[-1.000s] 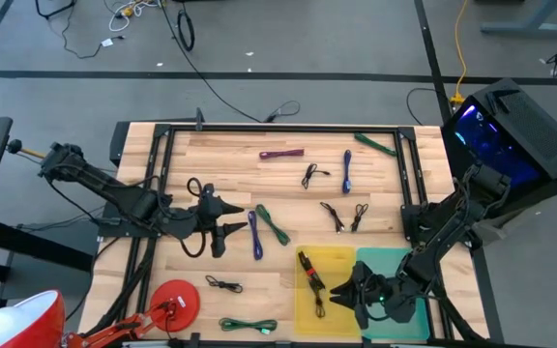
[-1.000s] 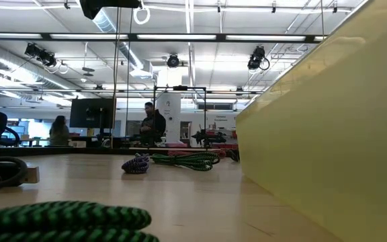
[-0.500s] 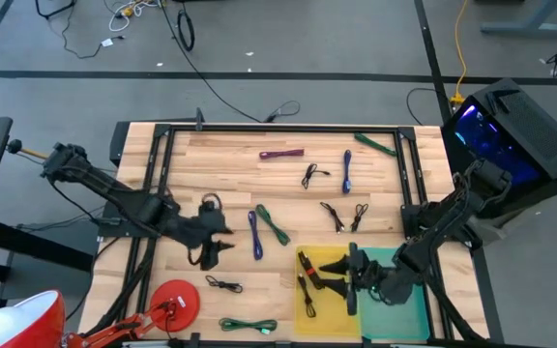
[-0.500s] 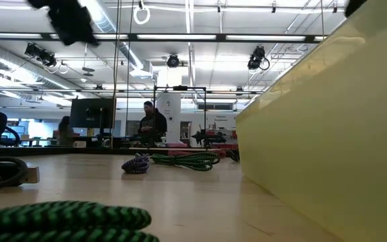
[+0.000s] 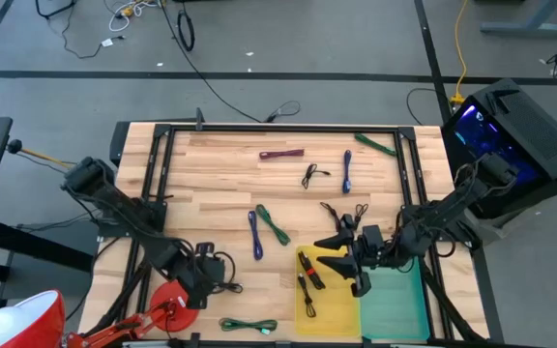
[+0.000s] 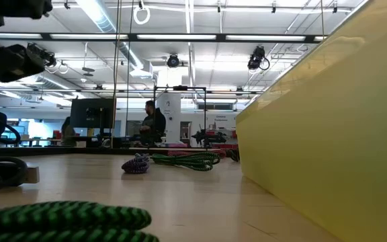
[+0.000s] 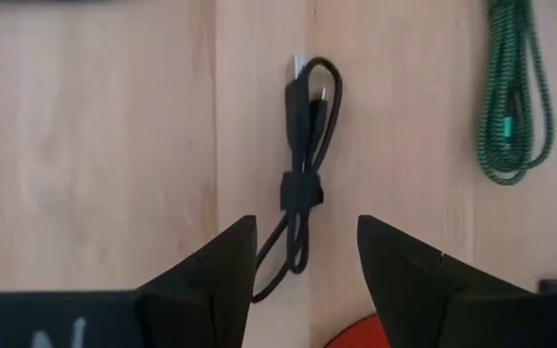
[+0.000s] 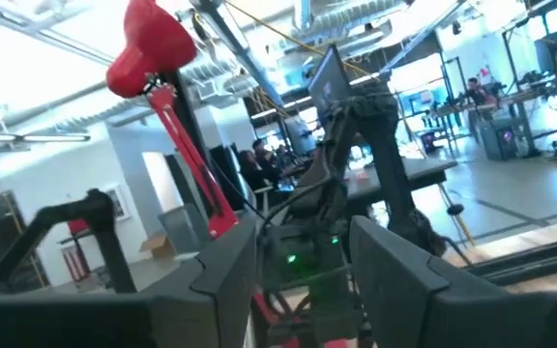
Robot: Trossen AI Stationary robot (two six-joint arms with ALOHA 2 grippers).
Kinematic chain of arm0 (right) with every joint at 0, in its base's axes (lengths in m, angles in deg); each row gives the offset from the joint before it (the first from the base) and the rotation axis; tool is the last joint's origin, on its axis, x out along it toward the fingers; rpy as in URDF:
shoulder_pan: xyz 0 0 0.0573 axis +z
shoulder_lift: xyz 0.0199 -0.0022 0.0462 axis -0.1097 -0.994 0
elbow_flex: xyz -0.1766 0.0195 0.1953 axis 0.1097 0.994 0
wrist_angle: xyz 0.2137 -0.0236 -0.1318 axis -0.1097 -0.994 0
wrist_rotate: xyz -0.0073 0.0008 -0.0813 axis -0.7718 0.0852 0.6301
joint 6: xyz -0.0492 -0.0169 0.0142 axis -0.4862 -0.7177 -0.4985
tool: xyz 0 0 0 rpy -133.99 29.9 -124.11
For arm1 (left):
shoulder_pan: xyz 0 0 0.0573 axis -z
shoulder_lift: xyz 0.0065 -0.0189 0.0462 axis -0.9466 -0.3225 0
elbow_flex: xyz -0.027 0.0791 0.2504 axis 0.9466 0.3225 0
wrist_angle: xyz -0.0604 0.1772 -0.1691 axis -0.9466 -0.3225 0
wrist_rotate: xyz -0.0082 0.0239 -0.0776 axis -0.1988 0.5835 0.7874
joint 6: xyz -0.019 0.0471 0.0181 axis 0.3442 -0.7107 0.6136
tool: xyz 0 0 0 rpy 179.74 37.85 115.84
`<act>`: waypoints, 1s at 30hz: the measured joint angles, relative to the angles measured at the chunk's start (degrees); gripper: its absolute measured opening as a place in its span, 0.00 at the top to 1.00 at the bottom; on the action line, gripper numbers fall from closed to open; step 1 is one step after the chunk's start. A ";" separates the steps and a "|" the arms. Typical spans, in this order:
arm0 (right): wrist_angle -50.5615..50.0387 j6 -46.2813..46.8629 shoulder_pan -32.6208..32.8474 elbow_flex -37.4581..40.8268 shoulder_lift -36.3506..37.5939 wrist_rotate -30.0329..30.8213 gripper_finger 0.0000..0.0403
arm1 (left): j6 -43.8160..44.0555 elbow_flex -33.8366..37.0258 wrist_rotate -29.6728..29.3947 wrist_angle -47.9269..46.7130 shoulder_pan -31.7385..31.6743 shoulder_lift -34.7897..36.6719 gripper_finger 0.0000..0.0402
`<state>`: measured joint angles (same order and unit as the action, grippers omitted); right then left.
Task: Pick & Place USB Port
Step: Put the black charger cable into the yellow bin
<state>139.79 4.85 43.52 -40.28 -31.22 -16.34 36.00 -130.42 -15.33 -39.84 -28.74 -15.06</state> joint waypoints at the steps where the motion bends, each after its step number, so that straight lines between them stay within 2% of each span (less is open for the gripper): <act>1: -0.24 -0.46 -0.19 0.00 -0.01 0.00 0.57 | 0.18 -0.01 -0.01 0.02 0.10 -0.56 0.54; 14: -1.35 -0.06 -0.87 0.00 -0.50 -0.32 0.57 | 0.50 -0.03 -0.85 3.14 -0.91 -6.55 0.54; 22: -1.36 -0.33 -0.87 0.00 -0.50 -0.27 0.57 | 1.64 -0.09 1.23 4.04 -0.90 -10.45 0.56; 26: -1.35 -0.41 -0.87 0.00 -0.50 -0.23 0.57 | 2.33 -0.19 1.09 3.69 -1.48 -10.88 0.69; 30: -1.35 -0.41 -0.87 0.00 -0.50 -0.21 0.57 | 1.57 -0.19 2.16 4.21 -1.91 -10.93 0.93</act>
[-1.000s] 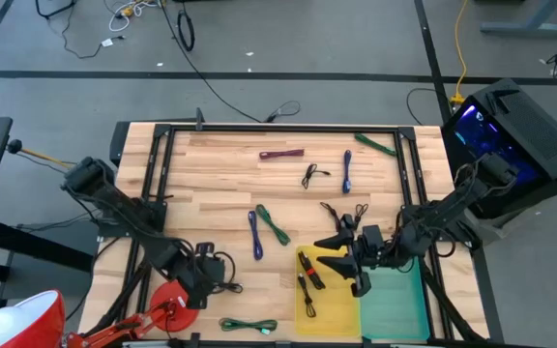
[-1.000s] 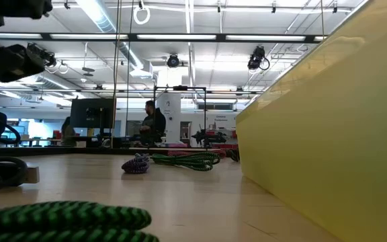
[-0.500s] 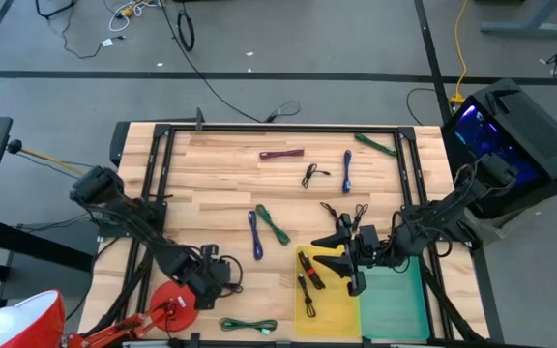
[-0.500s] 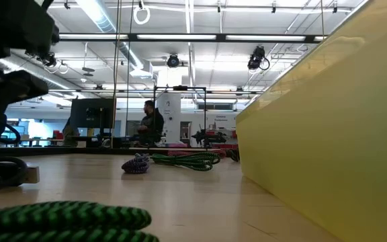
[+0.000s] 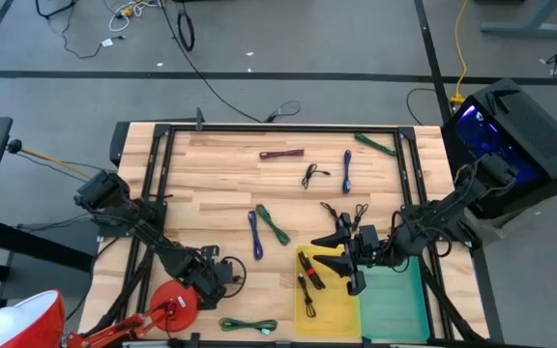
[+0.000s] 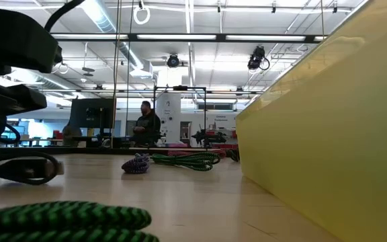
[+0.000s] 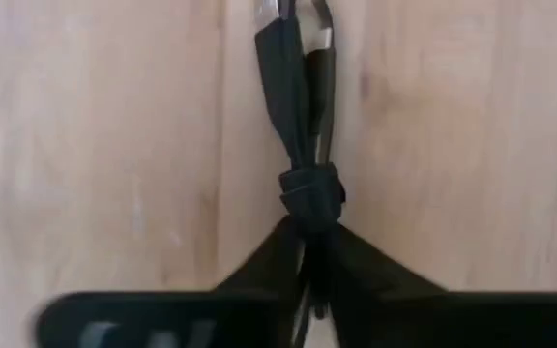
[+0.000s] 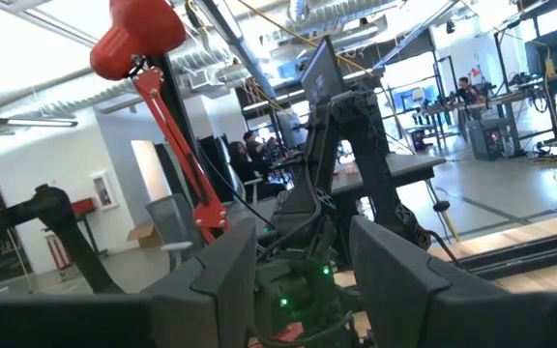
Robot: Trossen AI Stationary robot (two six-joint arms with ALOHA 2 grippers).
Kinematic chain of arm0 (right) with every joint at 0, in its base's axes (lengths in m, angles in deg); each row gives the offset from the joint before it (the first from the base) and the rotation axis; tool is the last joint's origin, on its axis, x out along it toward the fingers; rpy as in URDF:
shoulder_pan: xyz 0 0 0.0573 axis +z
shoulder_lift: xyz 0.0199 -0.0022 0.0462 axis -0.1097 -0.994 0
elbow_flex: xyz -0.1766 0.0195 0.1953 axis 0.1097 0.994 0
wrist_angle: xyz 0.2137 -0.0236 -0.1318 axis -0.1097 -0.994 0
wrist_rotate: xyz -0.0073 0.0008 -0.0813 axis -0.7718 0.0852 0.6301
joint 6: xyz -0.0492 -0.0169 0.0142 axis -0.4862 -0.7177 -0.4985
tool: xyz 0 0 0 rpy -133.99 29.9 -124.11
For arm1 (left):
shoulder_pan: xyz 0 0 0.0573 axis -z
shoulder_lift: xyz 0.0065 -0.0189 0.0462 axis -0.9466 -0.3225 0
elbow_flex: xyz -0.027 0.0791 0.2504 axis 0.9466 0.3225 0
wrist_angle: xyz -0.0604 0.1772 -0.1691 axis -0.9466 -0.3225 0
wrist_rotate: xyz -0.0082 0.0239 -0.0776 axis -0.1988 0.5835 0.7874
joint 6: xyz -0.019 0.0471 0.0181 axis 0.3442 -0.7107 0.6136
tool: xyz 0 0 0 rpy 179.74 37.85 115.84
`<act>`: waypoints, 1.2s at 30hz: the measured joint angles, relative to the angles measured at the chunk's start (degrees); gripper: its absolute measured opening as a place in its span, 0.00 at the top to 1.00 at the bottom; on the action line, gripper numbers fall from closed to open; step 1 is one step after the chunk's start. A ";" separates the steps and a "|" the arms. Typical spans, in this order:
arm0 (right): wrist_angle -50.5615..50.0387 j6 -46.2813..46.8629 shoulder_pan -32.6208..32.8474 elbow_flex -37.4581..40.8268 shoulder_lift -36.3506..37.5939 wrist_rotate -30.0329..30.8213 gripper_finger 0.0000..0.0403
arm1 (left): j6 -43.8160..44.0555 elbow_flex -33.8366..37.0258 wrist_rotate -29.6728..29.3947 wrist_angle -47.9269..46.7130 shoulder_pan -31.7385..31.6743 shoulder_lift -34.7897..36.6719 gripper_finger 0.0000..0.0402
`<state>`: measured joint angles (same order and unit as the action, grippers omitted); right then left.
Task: Pick & Place USB Port
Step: Put the black charger cable into the yellow bin
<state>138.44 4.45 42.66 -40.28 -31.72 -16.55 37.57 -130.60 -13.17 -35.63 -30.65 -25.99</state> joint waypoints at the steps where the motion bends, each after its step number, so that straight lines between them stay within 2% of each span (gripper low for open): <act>1: 0.00 0.01 0.00 0.00 0.00 0.03 0.57 | -0.29 0.00 -0.10 0.10 0.01 -0.02 0.96; 5: -0.49 0.01 0.00 0.00 0.00 0.02 0.57 | -0.05 0.02 -1.40 0.31 0.02 0.49 0.98; 7: -1.30 0.04 -0.02 0.00 0.00 0.04 0.57 | -0.07 -0.98 -4.17 -1.43 -0.05 1.03 0.98; 9: -1.78 0.07 -0.02 0.00 -0.04 0.07 0.57 | -1.00 -2.52 -9.68 -3.58 -0.19 3.56 0.98; 14: -2.10 0.10 -0.02 0.00 -0.04 0.08 0.57 | -4.45 -6.84 -27.95 -4.80 -0.20 11.34 0.98; 16: -2.10 0.10 -0.02 0.00 -0.04 0.09 0.57 | -7.19 -8.50 -34.64 -2.65 -0.15 15.02 0.98; 18: -2.39 0.08 -0.02 0.00 -0.04 0.11 0.57 | -12.38 -9.15 -38.87 3.22 0.08 18.06 0.98; 22: -2.72 -0.34 -0.02 0.00 -0.04 2.86 0.57 | -26.37 -9.14 -38.97 20.36 -0.13 20.85 0.98; 26: -3.30 -0.59 -0.44 0.00 -0.04 6.46 0.57 | -35.87 -9.16 -35.13 32.51 -1.17 20.17 0.98; 31: -3.44 -0.05 -1.62 0.00 -0.04 2.66 0.57 | -38.79 -9.09 -31.14 38.74 -5.17 17.12 0.98; 36: -3.44 -0.05 -2.19 0.00 -0.42 1.47 0.57 | -39.02 -9.09 -23.68 45.55 -10.07 13.58 0.98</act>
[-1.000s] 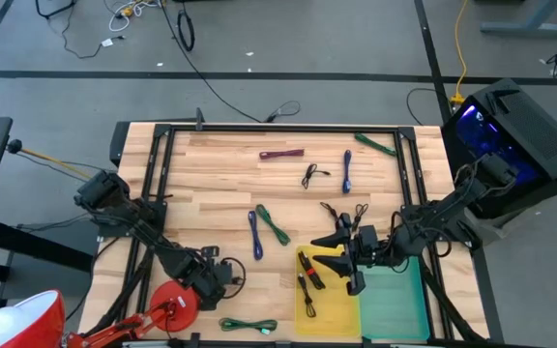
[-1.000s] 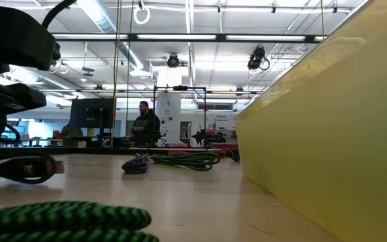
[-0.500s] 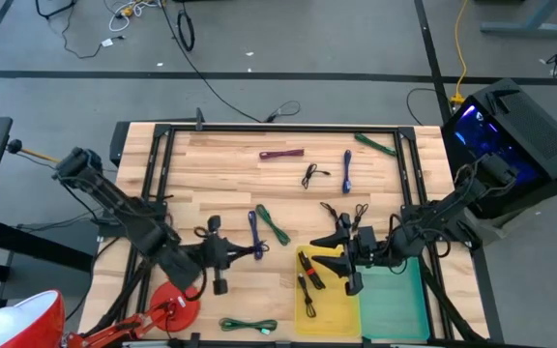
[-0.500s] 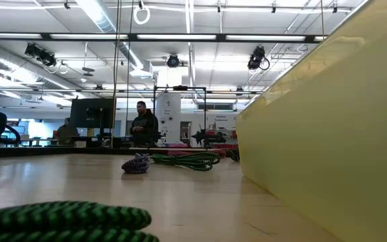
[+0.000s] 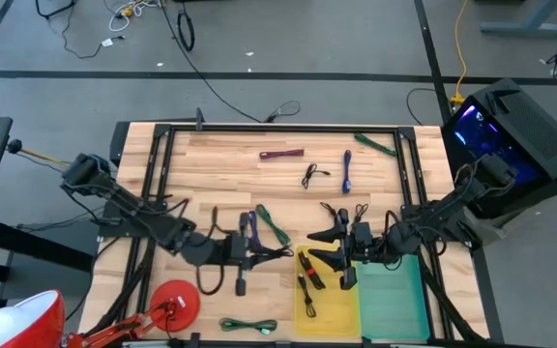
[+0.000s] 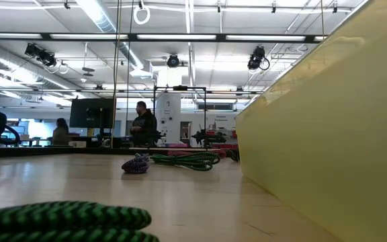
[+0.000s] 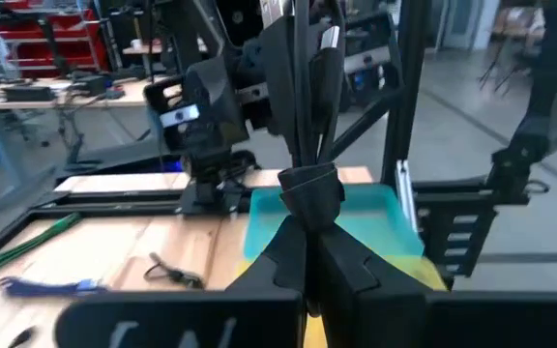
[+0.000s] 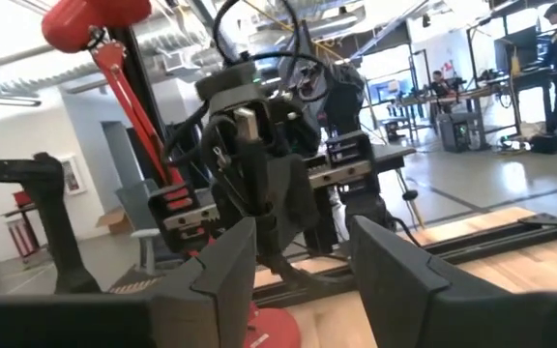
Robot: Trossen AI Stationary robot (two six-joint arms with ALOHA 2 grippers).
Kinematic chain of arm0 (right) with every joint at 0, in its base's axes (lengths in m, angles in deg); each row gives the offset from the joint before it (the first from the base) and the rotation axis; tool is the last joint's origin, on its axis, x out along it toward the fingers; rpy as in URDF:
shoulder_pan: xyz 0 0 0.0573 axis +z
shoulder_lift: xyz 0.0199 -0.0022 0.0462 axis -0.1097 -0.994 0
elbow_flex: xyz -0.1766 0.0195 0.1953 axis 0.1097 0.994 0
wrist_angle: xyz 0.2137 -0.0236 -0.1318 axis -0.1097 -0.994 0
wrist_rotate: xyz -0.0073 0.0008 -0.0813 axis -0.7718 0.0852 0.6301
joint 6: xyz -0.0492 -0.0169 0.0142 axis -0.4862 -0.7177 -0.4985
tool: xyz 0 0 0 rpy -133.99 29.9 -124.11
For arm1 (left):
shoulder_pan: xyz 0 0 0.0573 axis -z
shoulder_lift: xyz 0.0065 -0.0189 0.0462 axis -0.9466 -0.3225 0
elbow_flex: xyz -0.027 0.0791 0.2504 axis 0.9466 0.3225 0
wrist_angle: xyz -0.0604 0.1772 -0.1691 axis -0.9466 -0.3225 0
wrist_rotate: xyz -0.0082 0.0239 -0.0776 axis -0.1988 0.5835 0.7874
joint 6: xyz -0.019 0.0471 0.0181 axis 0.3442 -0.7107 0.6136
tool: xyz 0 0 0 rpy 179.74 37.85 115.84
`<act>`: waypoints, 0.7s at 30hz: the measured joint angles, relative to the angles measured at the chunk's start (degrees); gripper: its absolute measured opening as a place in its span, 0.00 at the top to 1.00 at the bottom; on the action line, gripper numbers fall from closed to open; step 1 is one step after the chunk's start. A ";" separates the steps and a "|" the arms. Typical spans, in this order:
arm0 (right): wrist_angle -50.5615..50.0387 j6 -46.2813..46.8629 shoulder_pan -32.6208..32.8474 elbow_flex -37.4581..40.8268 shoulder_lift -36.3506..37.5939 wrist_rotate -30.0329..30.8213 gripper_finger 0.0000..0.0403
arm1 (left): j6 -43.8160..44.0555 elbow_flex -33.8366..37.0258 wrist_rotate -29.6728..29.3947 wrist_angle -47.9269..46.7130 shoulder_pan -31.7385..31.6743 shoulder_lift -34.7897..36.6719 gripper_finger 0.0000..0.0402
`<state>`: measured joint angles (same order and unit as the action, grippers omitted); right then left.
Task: Pick & Place USB Port
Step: Put the black charger cable into the yellow bin
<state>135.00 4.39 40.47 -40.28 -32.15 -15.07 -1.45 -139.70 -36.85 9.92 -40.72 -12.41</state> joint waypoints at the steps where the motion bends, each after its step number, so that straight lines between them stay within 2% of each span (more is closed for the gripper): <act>1: -0.09 0.00 -0.02 0.00 -0.16 -0.04 0.57 | 0.00 0.00 1.40 1.50 -0.97 -0.59 0.98; 7: 0.10 0.00 -0.50 0.00 -0.43 -0.08 0.57 | 0.48 -0.02 9.41 11.24 -5.74 -4.34 0.98; 13: 0.08 -0.02 -1.00 0.00 -0.43 0.00 0.57 | 2.77 -0.02 15.47 17.11 -8.45 -7.84 0.98; 21: -0.35 -0.03 -1.57 0.00 -0.45 -0.12 0.57 | 3.76 -0.02 16.50 20.40 -9.23 -10.21 0.98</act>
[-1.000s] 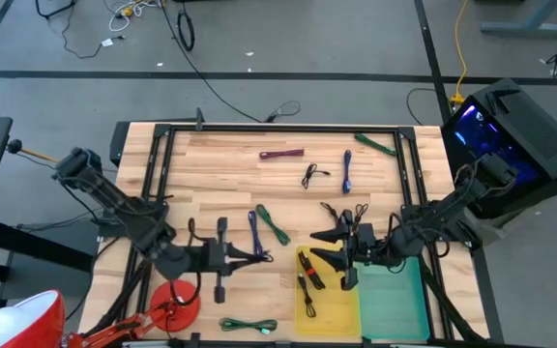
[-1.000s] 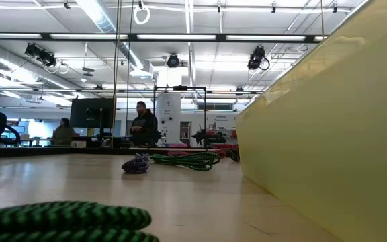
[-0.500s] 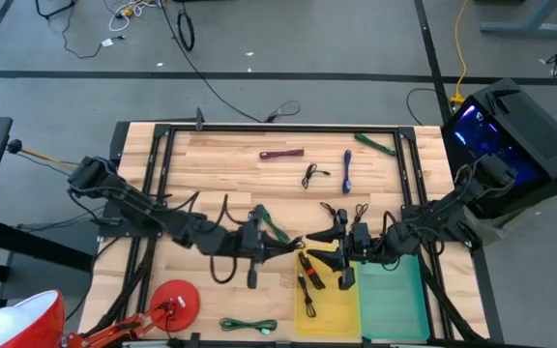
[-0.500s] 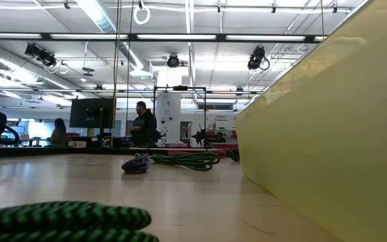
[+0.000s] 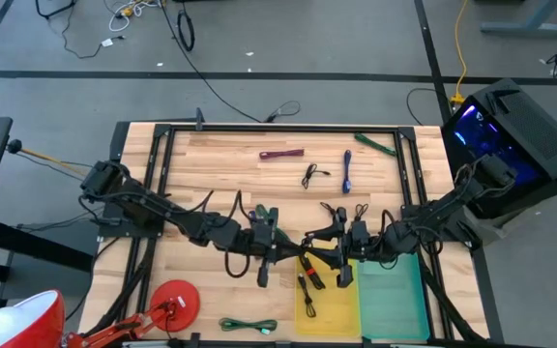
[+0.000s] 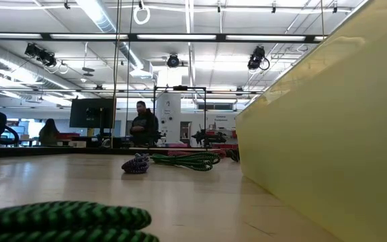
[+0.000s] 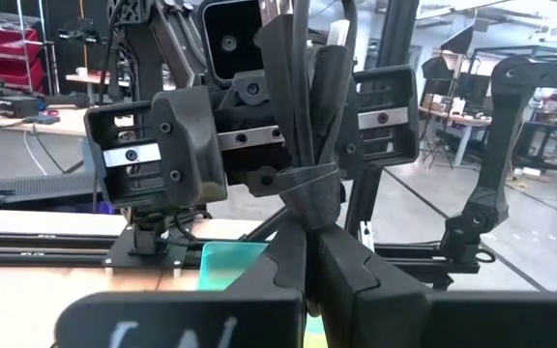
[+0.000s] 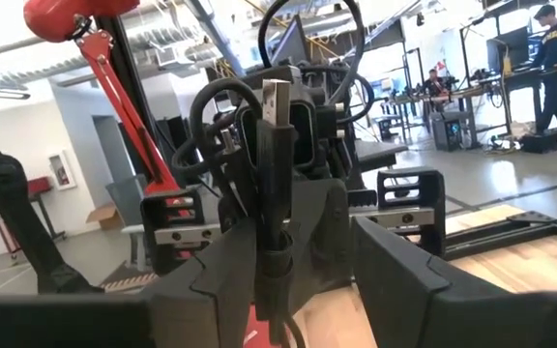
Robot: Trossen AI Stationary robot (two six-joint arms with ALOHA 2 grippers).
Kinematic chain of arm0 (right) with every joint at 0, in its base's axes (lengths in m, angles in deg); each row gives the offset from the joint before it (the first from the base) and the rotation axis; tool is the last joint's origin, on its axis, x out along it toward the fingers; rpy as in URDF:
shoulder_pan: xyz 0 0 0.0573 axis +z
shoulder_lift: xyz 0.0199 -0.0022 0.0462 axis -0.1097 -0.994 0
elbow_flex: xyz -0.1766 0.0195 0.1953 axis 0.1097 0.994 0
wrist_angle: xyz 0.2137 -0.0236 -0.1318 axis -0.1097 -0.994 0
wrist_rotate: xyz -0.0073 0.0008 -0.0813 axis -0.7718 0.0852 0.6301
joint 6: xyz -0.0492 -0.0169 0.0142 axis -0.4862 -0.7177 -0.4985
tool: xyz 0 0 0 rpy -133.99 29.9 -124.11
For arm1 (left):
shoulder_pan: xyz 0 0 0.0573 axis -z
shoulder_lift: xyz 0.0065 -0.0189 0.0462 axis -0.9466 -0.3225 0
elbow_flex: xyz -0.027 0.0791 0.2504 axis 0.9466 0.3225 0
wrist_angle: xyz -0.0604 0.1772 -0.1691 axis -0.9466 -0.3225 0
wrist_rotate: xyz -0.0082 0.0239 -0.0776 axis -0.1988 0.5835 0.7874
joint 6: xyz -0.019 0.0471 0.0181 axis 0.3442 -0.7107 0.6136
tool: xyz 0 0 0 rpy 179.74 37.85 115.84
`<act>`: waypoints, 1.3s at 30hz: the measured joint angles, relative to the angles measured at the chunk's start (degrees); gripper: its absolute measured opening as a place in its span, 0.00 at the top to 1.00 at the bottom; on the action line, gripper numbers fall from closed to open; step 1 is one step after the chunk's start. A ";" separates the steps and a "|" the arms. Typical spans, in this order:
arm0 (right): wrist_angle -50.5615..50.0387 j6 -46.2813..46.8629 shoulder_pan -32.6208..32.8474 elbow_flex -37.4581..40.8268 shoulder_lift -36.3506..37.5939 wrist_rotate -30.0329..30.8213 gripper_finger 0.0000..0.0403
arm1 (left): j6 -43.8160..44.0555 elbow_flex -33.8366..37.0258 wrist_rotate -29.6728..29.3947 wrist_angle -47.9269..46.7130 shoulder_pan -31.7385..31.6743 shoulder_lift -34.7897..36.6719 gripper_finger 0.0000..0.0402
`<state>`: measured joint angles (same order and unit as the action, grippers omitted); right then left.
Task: Pick & Place USB Port
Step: Put the black charger cable into the yellow bin
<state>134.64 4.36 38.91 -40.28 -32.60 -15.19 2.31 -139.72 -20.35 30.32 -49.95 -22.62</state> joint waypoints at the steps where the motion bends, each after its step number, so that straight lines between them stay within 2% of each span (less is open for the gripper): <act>1: 0.09 0.01 -0.02 0.00 0.00 0.04 0.57 | 0.00 0.00 0.00 0.02 -0.25 0.00 0.98; 10: 0.19 -0.01 -0.37 0.00 0.02 0.50 0.58 | 1.71 0.00 2.82 0.33 -2.51 0.00 0.98; 14: -0.51 0.05 -0.54 -0.02 0.04 -0.82 0.62 | 1.63 0.00 3.76 0.56 -2.78 -0.02 0.98; 17: -0.36 -0.19 -0.55 -0.09 0.04 -1.53 0.72 | 1.78 0.00 4.40 0.91 -2.82 -0.17 0.98; 20: -0.76 -0.50 -0.58 -0.09 0.07 -2.67 0.91 | 1.91 0.00 4.62 1.15 -2.82 -0.52 0.98; 21: -0.72 -0.63 -0.67 -0.09 0.07 -3.78 0.95 | 1.92 0.00 4.66 1.22 -2.79 -0.52 0.98; 23: -0.75 -0.28 -0.71 -0.09 0.07 -4.47 0.97 | 2.36 0.00 4.79 1.16 -2.75 -0.52 0.96; 27: -1.59 0.04 -0.58 -0.09 0.02 -2.29 0.99 | 2.70 0.00 8.03 0.45 -2.57 -0.52 0.89; 31: -2.78 -0.30 0.00 -0.09 0.60 -0.01 0.99 | 2.65 -0.04 8.25 -0.48 -1.77 -0.48 0.82; 35: -5.43 -1.48 2.29 0.02 2.17 3.51 1.00 | 2.35 -0.09 8.47 -8.36 -1.36 1.45 0.76; 39: -12.14 2.20 5.70 0.00 5.36 11.07 1.00 | 2.93 -0.09 9.07 -20.19 -0.98 4.98 0.73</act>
<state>122.50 6.56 44.60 -40.28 -27.23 -4.12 5.24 -139.81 -11.28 10.13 -50.93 -17.64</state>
